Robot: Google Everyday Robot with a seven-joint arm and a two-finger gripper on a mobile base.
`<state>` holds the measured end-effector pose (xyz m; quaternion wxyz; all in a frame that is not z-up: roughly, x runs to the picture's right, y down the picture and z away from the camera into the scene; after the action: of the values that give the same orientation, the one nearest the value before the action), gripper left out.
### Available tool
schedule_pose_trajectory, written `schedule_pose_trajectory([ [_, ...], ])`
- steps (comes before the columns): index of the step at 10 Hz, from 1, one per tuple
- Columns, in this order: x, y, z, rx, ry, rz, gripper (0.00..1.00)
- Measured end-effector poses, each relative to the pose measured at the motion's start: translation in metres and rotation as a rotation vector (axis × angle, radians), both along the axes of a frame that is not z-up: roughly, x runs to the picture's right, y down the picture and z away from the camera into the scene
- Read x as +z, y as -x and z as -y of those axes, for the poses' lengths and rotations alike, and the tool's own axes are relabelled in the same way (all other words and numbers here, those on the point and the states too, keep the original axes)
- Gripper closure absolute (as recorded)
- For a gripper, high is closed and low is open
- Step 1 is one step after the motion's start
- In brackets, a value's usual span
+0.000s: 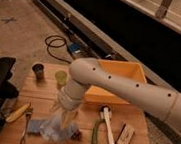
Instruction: Place towel in plastic cup
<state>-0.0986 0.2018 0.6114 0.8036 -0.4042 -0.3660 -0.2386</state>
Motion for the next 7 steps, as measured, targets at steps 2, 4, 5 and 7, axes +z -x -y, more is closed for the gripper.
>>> schedule_pose_trajectory([
  [2, 0.008, -0.002, -0.008, 0.025, 0.028, 0.006, 0.39],
  [4, 0.018, -0.004, -0.02, 0.042, 0.065, 0.004, 0.39],
  [5, 0.022, -0.005, -0.025, 0.048, 0.084, 0.003, 0.39],
  [7, 0.027, -0.003, -0.033, 0.054, 0.112, 0.007, 0.39],
])
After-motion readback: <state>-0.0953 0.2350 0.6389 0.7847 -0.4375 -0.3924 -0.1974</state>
